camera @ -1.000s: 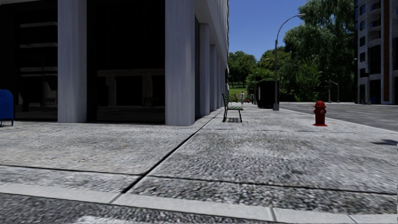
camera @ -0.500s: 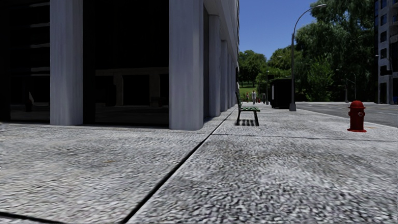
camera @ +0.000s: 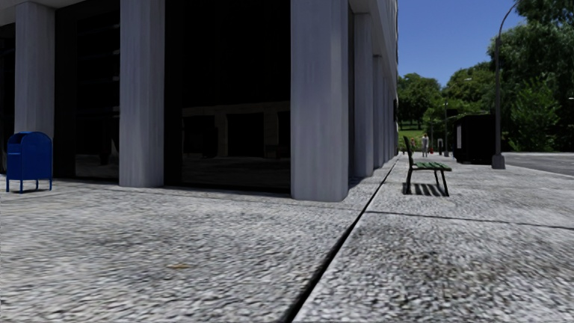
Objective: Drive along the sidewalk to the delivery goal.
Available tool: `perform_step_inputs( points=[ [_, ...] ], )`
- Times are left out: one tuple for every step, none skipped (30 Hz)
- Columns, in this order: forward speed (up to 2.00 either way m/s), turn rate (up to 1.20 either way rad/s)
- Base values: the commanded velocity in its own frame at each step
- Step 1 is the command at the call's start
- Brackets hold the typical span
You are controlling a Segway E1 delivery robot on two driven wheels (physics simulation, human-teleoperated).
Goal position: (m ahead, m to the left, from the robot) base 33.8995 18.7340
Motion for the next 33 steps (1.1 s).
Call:
perform_step_inputs(
  points=[
    [1.77, 0.59],
    [1.77, 0.59],
    [1.77, 0.59],
    [1.77, 0.59],
    [1.77, 0.59],
    [1.77, 0.59],
    [1.77, 0.59],
    [1.77, 0.59],
    [1.77, 0.59],
    [1.77, 0.59],
    [1.77, 0.59],
    [1.77, 0.59],
    [1.77, 0.64],
    [1.77, 0.66],
    [1.77, 0.67],
    [1.77, 0.67],
    [1.77, 0.67],
    [1.77, 0.68],
    [1.77, 0.7],
    [1.77, 0.7],
    [1.77, 0.7],
    [1.77, 0.71],
    [1.77, 0.72],
    [1.77, 0.73],
    [1.77, 0.73],
    [1.77, 0.73],
    [1.77, 0.73],
    [1.77, 0.73],
    [1.77, 0.73],
    [1.77, 0.73],
    [1.77, 0.73],
    [1.77, 0.73],
    [1.77, 0.73]
  ],
)
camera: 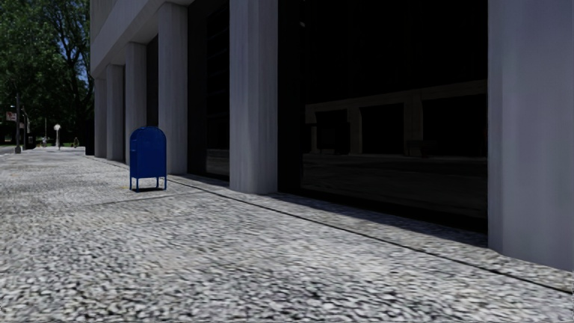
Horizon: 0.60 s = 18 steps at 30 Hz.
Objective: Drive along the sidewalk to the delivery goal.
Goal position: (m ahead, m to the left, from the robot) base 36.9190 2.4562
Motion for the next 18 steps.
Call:
perform_step_inputs(
  points=[
    [1.77, 0.73],
    [1.77, 0.73],
    [1.77, 0.73],
    [1.77, 0.73],
    [1.77, 0.73],
    [1.77, 0.73],
    [1.77, 0.73],
    [1.77, 0.73],
    [1.77, 0.73],
    [1.77, 0.73],
    [1.8, 0.73],
    [1.83, 0.73],
    [1.84, 0.73],
    [1.85, 0.73],
    [1.85, 0.73],
    [2.0, 0.73],
    [2.0, 0.73],
    [2.0, 0.73]
  ],
)
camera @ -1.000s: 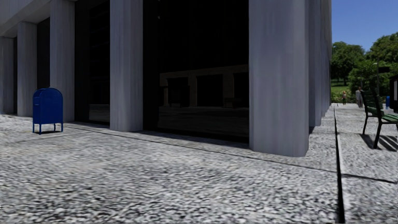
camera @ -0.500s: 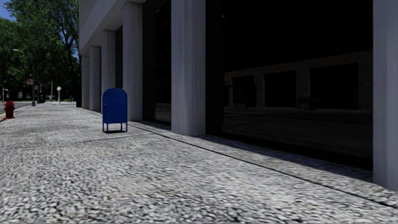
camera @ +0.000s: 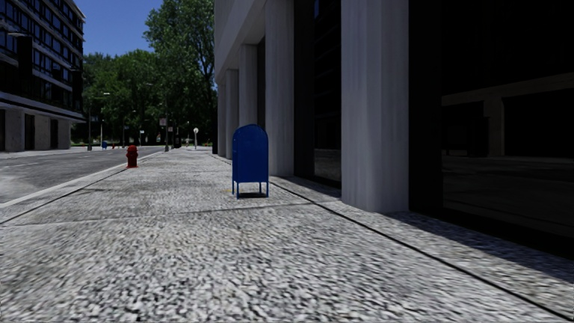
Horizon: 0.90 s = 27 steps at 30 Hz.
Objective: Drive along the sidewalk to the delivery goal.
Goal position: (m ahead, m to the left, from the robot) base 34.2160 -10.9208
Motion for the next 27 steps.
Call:
perform_step_inputs(
  points=[
    [2.0, 0.73],
    [2.0, 0.73],
    [2.0, 0.73],
    [2.0, 0.73],
    [2.0, 0.73],
    [2.0, 0.73],
    [2.0, 0.73],
    [2.0, 0.73],
    [2.0, 0.73],
    [2.0, 0.73],
    [2.0, 0.73],
    [2.0, 0.73],
    [2.0, 0.73],
    [2.0, 0.73],
    [2.0, 0.73],
    [2.0, 0.55],
    [2.0, 0.55],
    [2.0, 0.34],
    [2.0, 0.29],
    [2.0, 0.28],
    [2.0, 0.28],
    [2.0, 0.27],
    [2.0, 0.27],
    [2.0, 0.0],
    [2.0, 0.0],
    [2.0, 0.0],
    [2.0, 0.0]
  ],
)
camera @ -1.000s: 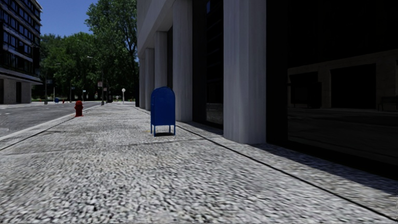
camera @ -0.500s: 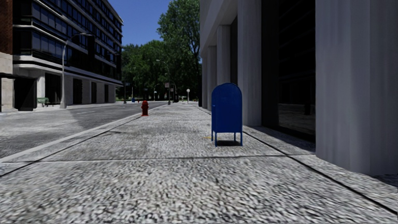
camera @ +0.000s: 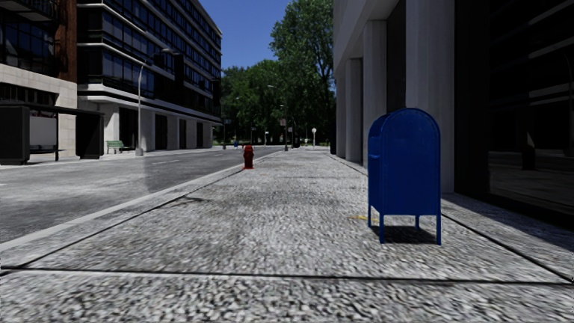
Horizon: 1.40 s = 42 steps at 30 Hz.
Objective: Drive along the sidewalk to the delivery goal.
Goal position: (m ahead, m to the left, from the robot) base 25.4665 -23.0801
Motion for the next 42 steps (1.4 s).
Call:
perform_step_inputs(
  points=[
    [2.0, 0.0],
    [2.0, 0.0],
    [2.0, 0.0],
    [2.0, 0.0],
    [2.0, 0.0],
    [2.0, 0.0],
    [2.0, 0.0],
    [2.0, 0.0],
    [2.0, 0.0],
    [2.0, 0.0],
    [2.0, 0.0],
    [2.0, 0.0],
    [2.0, 0.0],
    [2.0, 0.0],
    [2.0, 0.0],
    [2.0, 0.0],
    [2.0, 0.0],
    [2.0, 0.0],
    [2.0, 0.0],
    [2.0, 0.0],
    [2.0, 0.0],
    [2.0, 0.0],
    [2.0, -0.04],
    [2.0, -0.09],
    [2.0, -0.11],
    [2.0, -0.11],
    [2.0, -0.11],
    [2.0, -0.11],
    [2.0, -0.12],
    [2.0, -0.12],
    [2.0, -0.14],
    [2.0, -0.14],
    [2.0, -0.16],
    [2.0, -0.17],
    [2.0, -0.18],
    [2.0, -0.2],
    [2.0, -0.2],
    [2.0, -0.24],
    [2.0, -0.26],
    [2.0, -0.28],
    [2.0, -0.28],
    [2.0, -0.28]
  ],
)
